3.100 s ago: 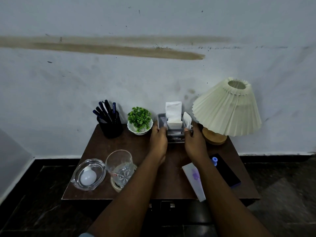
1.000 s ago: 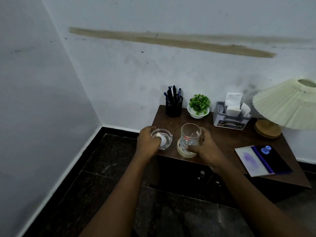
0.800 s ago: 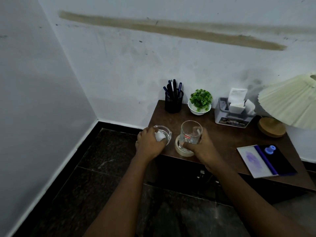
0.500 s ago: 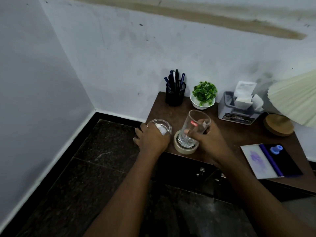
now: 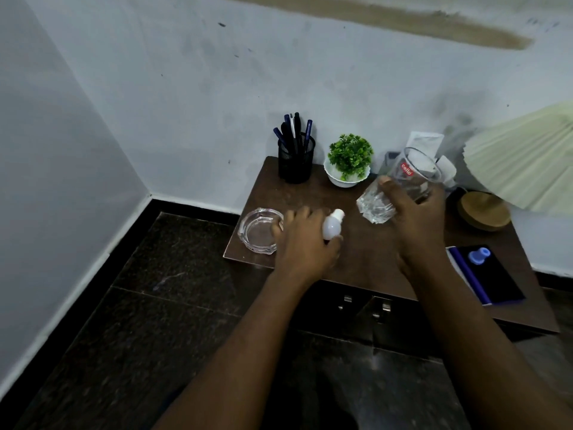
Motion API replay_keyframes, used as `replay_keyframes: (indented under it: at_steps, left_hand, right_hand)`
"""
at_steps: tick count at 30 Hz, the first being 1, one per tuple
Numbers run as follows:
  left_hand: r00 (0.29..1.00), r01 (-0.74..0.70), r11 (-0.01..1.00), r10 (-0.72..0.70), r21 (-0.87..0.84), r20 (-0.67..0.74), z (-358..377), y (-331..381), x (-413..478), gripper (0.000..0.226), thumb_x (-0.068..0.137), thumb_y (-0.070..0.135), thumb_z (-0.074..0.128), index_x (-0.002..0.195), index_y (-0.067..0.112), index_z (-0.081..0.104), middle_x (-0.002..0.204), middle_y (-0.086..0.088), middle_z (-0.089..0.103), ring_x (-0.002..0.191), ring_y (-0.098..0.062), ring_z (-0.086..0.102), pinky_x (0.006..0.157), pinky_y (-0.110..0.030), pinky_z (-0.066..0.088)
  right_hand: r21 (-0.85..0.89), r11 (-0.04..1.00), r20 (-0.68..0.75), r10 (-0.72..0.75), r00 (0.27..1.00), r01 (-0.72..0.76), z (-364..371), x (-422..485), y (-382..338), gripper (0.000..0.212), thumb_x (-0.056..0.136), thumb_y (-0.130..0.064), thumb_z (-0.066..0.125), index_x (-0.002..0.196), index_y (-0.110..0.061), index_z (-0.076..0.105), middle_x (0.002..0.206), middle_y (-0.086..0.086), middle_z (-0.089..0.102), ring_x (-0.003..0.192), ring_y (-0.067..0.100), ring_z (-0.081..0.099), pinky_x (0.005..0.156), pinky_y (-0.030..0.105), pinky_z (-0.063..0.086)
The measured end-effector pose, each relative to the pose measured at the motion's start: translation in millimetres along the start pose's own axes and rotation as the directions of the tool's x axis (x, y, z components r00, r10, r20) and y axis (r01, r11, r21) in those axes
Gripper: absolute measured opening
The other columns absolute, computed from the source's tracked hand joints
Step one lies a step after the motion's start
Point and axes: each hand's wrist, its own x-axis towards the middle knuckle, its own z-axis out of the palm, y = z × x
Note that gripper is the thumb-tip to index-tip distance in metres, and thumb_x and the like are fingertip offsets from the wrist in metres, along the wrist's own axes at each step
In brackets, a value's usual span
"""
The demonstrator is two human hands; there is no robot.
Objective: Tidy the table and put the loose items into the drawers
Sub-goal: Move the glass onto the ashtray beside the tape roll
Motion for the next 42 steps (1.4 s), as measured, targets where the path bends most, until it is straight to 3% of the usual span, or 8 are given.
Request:
replay_keyframes:
  at_steps: [7,17,23,27,31,34,39,42]
  left_hand:
    - [0.996,-0.06,0.998,0.058,0.023,0.072,38,44,-5,0.034,0.085,0.058,0.064,0.104,0.029,0.061,0.119,0.009,0.066,0.127,-0.027,0.048,0.119,-0.062,0.016]
    - [0.988,-0.069,0.99,0.051,0.123,0.143,50,49,-10,0.074,0.077,0.072,0.066,0.132,0.024,0.058,0.147,-0.001,0.048,0.147,-0.033,0.027,0.119,-0.069,-0.001]
    - [0.998,0.051,0.999,-0.051,0.006,-0.041,7,2,11,0.074,0.085,0.079,0.051,0.142,0.032,0.05,0.153,0.003,0.046,0.148,-0.029,0.029,0.12,-0.066,0.014]
    - [0.936,0.32,0.947,-0.317,-0.005,-0.156,-28,-63,12,0.073,0.09,0.077,0.046,0.141,0.025,0.05,0.154,-0.008,0.045,0.147,-0.037,0.032,0.12,-0.066,0.019]
    - [0.909,0.406,0.911,-0.395,-0.065,0.136,-50,-111,11,0.114,0.07,0.082,0.063,0.161,0.026,0.022,0.167,-0.009,0.027,0.153,-0.038,0.024,0.122,-0.062,0.021]
    - [0.881,0.373,0.92,-0.309,-0.122,0.359,-58,-125,12,0.146,0.048,0.082,0.078,0.164,0.028,0.008,0.17,-0.005,0.021,0.156,-0.035,0.02,0.123,-0.058,0.025]
    - [0.867,0.334,0.942,-0.318,0.028,0.383,-48,-123,12,0.146,0.04,0.08,0.083,0.156,0.022,0.018,0.165,-0.003,0.021,0.156,-0.032,0.009,0.122,-0.067,0.013]
    - [0.874,0.328,0.944,-0.319,0.038,0.368,-45,-126,14,0.138,0.045,0.073,0.088,0.155,0.022,0.023,0.163,-0.001,0.025,0.155,-0.034,0.012,0.122,-0.067,0.015]
  right_hand:
    - [-0.087,0.981,-0.114,-0.184,0.976,0.175,-18,4,-3,0.06,0.076,-0.024,0.088,0.126,-0.024,0.055,0.124,-0.003,0.067,0.114,0.008,0.067,0.105,0.042,0.052]
    - [-0.191,0.961,-0.06,-0.216,0.975,0.201,-22,7,1,0.064,0.074,-0.034,0.088,0.127,-0.021,0.055,0.123,-0.008,0.067,0.115,0.006,0.065,0.105,0.041,0.052]
    - [-0.122,0.979,-0.042,-0.17,0.985,0.164,-2,4,0,0.065,0.075,-0.037,0.088,0.126,-0.017,0.055,0.12,-0.001,0.07,0.111,0.013,0.069,0.101,0.048,0.054]
    - [0.018,0.994,-0.006,-0.106,0.994,0.106,16,3,2,0.064,0.08,-0.031,0.086,0.132,-0.01,0.054,0.123,0.008,0.071,0.114,0.022,0.07,0.1,0.05,0.055]
    - [0.182,0.983,0.037,0.022,0.999,-0.029,40,-3,10,0.061,0.086,-0.018,0.082,0.137,-0.005,0.051,0.12,0.011,0.073,0.106,0.027,0.074,0.073,0.034,0.061]
    - [0.149,0.986,0.112,0.054,0.992,-0.071,62,-11,23,0.058,0.084,-0.018,0.083,0.133,-0.006,0.054,0.121,0.016,0.072,0.106,0.029,0.073,0.082,0.042,0.061]
    - [-0.013,1.0,0.271,-0.011,0.963,0.015,93,-25,41,0.057,0.075,-0.024,0.088,0.121,-0.009,0.059,0.117,0.016,0.07,0.109,0.032,0.069,0.095,0.054,0.056]
    - [-0.077,0.994,0.36,-0.044,0.932,0.077,107,-36,55,0.066,0.071,-0.022,0.09,0.127,-0.009,0.057,0.116,0.008,0.071,0.104,0.018,0.071,0.085,0.032,0.058]
